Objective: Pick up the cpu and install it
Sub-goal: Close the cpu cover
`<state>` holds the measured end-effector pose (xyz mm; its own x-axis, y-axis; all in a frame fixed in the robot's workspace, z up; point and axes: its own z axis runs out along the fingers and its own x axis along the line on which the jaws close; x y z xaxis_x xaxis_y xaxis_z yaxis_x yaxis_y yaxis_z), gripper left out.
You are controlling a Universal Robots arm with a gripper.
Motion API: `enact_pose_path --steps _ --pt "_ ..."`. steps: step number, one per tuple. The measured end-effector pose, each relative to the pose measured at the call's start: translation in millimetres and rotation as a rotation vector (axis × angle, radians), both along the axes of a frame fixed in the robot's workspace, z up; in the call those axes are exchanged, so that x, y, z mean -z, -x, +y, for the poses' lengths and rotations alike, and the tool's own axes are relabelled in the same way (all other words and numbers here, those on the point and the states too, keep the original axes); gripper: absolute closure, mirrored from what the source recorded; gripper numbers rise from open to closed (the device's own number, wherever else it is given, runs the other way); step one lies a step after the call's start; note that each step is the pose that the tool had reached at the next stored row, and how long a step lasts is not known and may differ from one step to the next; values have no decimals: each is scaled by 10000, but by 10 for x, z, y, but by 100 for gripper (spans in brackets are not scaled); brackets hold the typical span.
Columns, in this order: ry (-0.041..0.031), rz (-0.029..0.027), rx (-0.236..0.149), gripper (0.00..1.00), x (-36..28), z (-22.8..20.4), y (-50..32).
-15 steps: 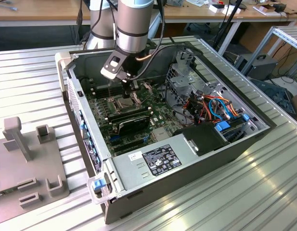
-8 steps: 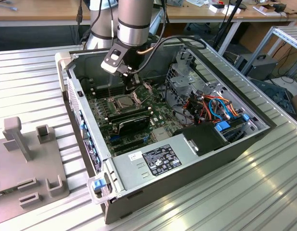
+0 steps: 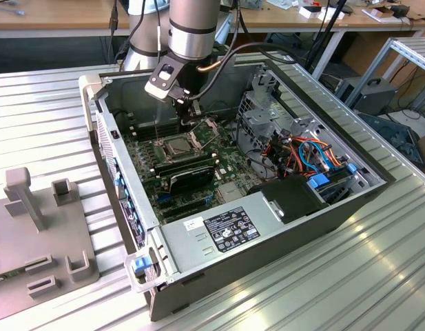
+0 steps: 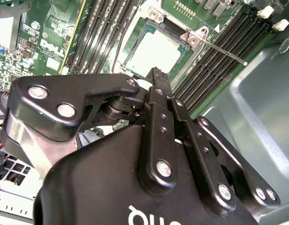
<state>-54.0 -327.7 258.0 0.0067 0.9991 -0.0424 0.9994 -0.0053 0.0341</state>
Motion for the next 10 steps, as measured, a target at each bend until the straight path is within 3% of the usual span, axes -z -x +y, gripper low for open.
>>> enact_pose_path --steps 10 --pt "1 0 1 89 -31 0 0"
